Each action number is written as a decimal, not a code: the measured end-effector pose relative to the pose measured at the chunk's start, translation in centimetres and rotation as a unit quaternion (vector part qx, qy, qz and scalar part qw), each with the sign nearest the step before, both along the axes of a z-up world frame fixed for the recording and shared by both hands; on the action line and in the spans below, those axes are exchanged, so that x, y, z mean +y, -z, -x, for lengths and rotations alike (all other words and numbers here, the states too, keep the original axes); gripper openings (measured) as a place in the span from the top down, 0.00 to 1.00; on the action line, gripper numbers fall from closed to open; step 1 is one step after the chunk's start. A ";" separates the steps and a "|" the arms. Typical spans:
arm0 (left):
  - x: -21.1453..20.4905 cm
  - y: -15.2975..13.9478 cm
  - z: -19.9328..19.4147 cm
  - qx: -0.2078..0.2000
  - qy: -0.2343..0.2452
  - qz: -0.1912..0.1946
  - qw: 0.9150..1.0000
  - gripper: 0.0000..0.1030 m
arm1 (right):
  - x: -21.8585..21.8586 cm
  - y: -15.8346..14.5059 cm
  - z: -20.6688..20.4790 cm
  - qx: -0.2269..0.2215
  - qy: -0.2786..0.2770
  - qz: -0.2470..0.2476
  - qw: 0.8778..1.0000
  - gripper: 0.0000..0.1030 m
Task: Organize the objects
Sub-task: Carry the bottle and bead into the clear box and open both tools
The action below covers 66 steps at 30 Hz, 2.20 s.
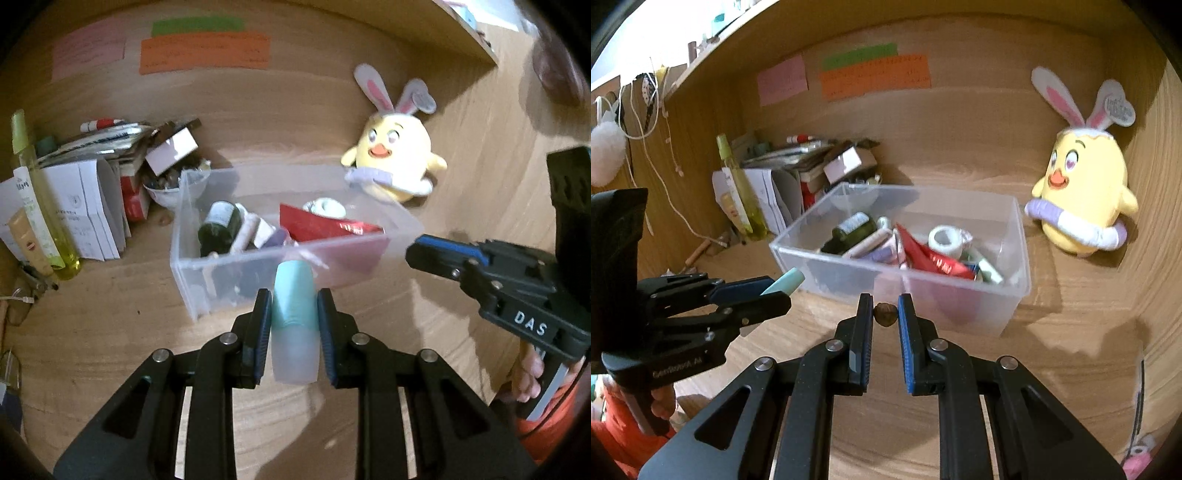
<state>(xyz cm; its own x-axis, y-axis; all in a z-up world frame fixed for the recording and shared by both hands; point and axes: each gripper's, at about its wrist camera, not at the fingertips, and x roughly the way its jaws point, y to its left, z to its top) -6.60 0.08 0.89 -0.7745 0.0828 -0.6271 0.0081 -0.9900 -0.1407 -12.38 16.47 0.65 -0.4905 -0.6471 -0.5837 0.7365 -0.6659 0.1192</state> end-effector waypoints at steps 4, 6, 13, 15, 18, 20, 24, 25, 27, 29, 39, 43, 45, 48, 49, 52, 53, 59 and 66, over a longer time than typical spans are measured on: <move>-0.5 -1.1 0.7 0.013 -0.009 -0.003 1.000 0.76 | -0.2 -0.8 0.5 0.010 0.002 0.006 1.000 0.88; -0.8 -1.6 1.1 0.020 -0.014 -0.003 1.000 0.76 | -0.3 -1.1 0.9 0.015 0.003 0.008 1.000 0.88; -1.8 -2.9 2.6 0.035 -0.028 -0.002 0.999 0.76 | -0.8 -2.3 2.4 0.029 0.009 0.016 0.999 0.88; -2.1 -3.1 3.2 0.037 -0.037 -0.001 0.999 0.76 | -0.8 -2.6 2.8 0.034 0.012 0.017 0.999 0.88; -2.6 -3.4 4.0 0.036 -0.044 -0.004 0.998 0.76 | -1.0 -3.0 3.6 0.042 0.015 0.018 0.999 0.88; -2.8 -3.6 4.5 0.037 -0.047 -0.002 0.998 0.76 | -1.2 -3.4 4.2 0.047 0.017 0.018 0.999 0.88; -3.0 -3.6 5.9 0.034 -0.052 0.000 0.998 0.76 | -1.7 -3.6 5.7 0.050 0.022 0.015 0.998 0.88; -3.1 -3.5 6.2 0.032 -0.052 0.000 0.998 0.76 | -1.9 -3.5 6.2 0.048 0.024 0.014 0.998 0.88; -3.1 -3.2 7.1 0.026 -0.052 0.002 0.998 0.76 | -2.3 -3.1 7.1 0.043 0.027 0.010 0.999 0.88; -3.1 -2.8 7.8 0.018 -0.049 0.002 0.999 0.76 | -2.6 -2.5 7.7 0.035 0.029 0.004 0.999 0.88; -2.5 0.2 11.0 -0.028 -0.029 -0.001 0.999 0.76 | -3.8 1.2 9.9 -0.001 0.029 -0.036 0.999 0.88; -2.7 0.8 11.3 -0.034 -0.024 -0.009 0.999 0.76 | -4.0 1.7 10.1 -0.005 0.026 -0.044 0.999 0.88; -2.8 0.9 11.3 -0.036 -0.023 -0.013 0.999 0.76 | -4.2 1.8 10.1 -0.004 0.027 -0.049 0.998 0.88; -2.8 0.8 11.2 -0.032 -0.024 -0.013 0.999 0.76 | -4.3 1.8 10.1 -0.005 0.025 -0.053 0.998 0.87; -2.8 0.8 11.2 -0.032 -0.023 -0.012 0.999 0.76 | -4.4 1.8 10.1 -0.005 0.024 -0.053 0.998 0.86; -2.7 0.6 11.1 -0.032 -0.022 -0.011 0.999 0.76 | -4.3 1.5 9.9 0.001 0.025 -0.053 0.998 0.80; -2.7 0.5 11.0 -0.031 -0.022 -0.010 0.999 0.76 | -4.2 1.4 9.8 0.002 0.024 -0.052 0.998 0.79; -2.3 -0.4 10.1 -0.020 -0.017 -0.010 1.000 0.76 | -3.7 0.2 8.6 0.017 0.021 -0.044 0.999 0.76; -2.0 -1.5 8.0 -0.003 -0.016 -0.002 1.000 0.71 | -2.7 -1.0 6.8 0.029 0.019 -0.030 0.999 0.56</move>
<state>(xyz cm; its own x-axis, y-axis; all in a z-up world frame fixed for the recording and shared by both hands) -14.61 -1.89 2.37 -0.7737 0.0607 -0.6307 0.0406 -0.9886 -0.1450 -19.18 13.81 1.65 -0.5476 -0.5925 -0.5908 0.7153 -0.6979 0.0369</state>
